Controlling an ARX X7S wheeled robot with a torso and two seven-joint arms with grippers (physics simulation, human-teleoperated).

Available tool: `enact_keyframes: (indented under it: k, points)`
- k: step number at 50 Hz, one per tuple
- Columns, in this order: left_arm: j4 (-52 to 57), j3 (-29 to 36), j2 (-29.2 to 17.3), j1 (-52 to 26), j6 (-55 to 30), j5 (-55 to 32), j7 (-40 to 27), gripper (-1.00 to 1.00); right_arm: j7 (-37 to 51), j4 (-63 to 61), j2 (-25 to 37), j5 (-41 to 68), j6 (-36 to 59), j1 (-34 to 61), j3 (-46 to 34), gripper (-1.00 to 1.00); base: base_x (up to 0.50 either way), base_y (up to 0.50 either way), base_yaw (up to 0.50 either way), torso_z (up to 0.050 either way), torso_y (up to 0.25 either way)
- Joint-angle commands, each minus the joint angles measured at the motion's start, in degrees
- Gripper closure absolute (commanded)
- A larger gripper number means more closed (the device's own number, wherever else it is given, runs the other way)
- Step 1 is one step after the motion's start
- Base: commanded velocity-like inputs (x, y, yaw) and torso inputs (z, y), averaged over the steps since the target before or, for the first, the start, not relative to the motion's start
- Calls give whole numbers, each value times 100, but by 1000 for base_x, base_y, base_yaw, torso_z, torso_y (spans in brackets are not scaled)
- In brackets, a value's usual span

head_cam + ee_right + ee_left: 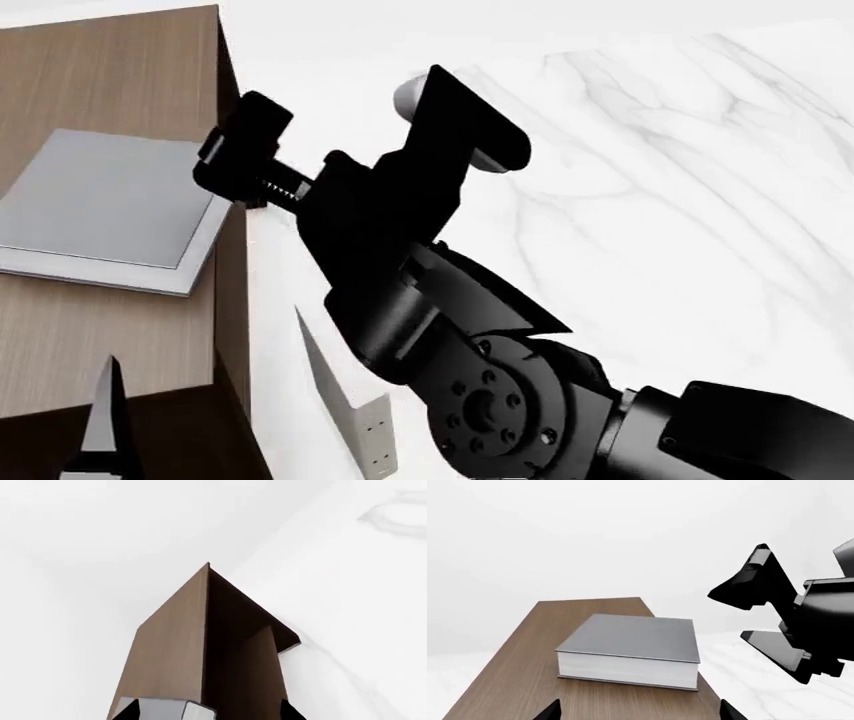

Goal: Pick up the book in the middle and place it on the cabinet shelf.

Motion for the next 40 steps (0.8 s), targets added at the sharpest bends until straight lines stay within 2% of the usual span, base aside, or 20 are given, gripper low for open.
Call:
enact_keyframes:
  k: [1,3,6,7,8,10,11,13,14,20,23,25,26,30,35,40]
  points:
    - [161,-205,-8,-307,-416,-44,12,-100,514,-1794,1399,-1036,-1139,-316,236,-100,0,0,0,0,0]
    - [224,-262,-27,-897,-844,-186,-33,-100,1068,-2381,1839,-1917,-1477,-136,144,-100,0,0,0,0,0]
    - [388,-285,-14,-1702,-1467,-390,-138,-100,1631,-2701,2186,-2978,-1538,222,4,-100,0,0,0,0,0]
    - [553,-347,9,-2459,-2009,-655,-202,-100,2026,-2945,2440,-3696,-1456,570,-20,-100,0,0,0,0,0]
    - [626,-377,26,-2913,-2347,-814,-240,-100,2239,-3089,2578,-3877,-1322,782,-19,-100,0,0,0,0,0]
    - [718,-477,148,-4331,-3369,-1327,-361,-100,2673,-3370,2923,-4295,-971,1418,78,-100,0,0,0,0,0]
    - [625,-510,229,-5190,-3920,-1534,-412,-100,2994,-3528,3120,-4596,-415,2017,63,-100,0,0,0,0,0]
    - [494,-520,298,-6049,-4269,-1701,-367,-100,3250,-3612,3257,-4784,-47,2488,122,-100,0,0,0,0,5]
    - [285,-312,258,-6745,-4490,-1611,-333,-100,3439,-3636,3315,-4910,442,3019,150,-100,0,0,0,0,0]
    - [-829,226,300,-8997,-4499,-1353,254,-100,3269,-3101,3123,-4956,2084,4941,351,-100,0,0,0,0,0]
    - [-1394,423,356,-9794,-4269,-1166,532,-100,2975,-2668,2909,-4933,2374,5247,531,-100,0,0,0,0,0]
    - [-1868,653,405,-10454,-4091,-985,776,-100,2675,-2311,2735,-4989,2804,5295,983,-100,0,0,0,0,0]
    - [-1880,659,405,-10459,-4083,-981,779,-100,2662,-2309,2726,-5012,2858,5257,1061,-100,0,0,0,0,0]
    - [-2718,1166,452,-11479,-3666,-557,1207,-100,2363,-1915,2491,-5550,3735,5282,1913,-100,0,0,0,0,0]
    - [-3155,1197,548,-11957,-3422,-447,1401,-100,2199,-1789,2391,-5757,4053,5231,2325,-100,0,0,0,0,0]
    - [-3499,1387,532,-12080,-3136,-275,1564,-100,2089,-1648,2357,-5867,4223,5214,2524,-100,0,0,0,0,0]
